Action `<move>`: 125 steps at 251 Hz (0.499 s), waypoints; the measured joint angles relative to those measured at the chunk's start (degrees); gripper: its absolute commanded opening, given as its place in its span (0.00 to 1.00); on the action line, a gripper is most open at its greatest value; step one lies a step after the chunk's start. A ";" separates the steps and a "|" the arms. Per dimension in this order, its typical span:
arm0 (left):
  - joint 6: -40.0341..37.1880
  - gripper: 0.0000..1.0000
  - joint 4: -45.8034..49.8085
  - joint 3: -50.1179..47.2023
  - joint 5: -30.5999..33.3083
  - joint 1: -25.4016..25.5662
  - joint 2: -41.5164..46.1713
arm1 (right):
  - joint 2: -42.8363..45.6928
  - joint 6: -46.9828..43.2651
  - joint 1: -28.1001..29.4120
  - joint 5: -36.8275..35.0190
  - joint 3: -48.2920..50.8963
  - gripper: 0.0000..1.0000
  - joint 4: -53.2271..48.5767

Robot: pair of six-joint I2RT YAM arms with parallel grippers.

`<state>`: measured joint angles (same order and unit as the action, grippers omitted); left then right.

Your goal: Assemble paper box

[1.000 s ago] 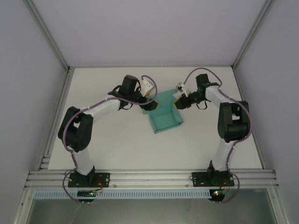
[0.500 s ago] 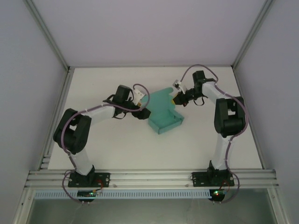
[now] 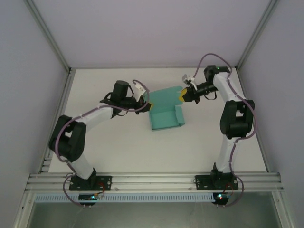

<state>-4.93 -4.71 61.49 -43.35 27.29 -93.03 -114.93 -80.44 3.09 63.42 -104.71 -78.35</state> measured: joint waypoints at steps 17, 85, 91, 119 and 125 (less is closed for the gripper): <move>-1.49 0.00 0.15 -0.28 -1.49 0.42 3.37 | -0.63 -4.31 -0.42 2.43 -3.21 0.01 -3.96; -2.38 0.00 0.09 -1.03 2.58 0.83 5.92 | 2.19 6.01 -0.13 4.39 1.42 0.68 -1.36; -2.08 0.00 -0.02 -1.11 3.26 0.83 5.92 | 3.30 8.74 0.15 3.43 2.97 0.73 0.79; -1.64 0.00 -1.14 -2.40 6.47 0.85 6.05 | 9.79 19.58 1.31 -1.27 11.06 0.80 12.72; -1.64 0.00 -1.20 -2.67 7.17 0.92 6.19 | 11.45 22.93 1.40 -2.67 12.79 0.83 15.54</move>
<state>-6.57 -5.91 58.83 -36.18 28.21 -86.85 -103.48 -57.52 4.49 60.75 -91.92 -62.81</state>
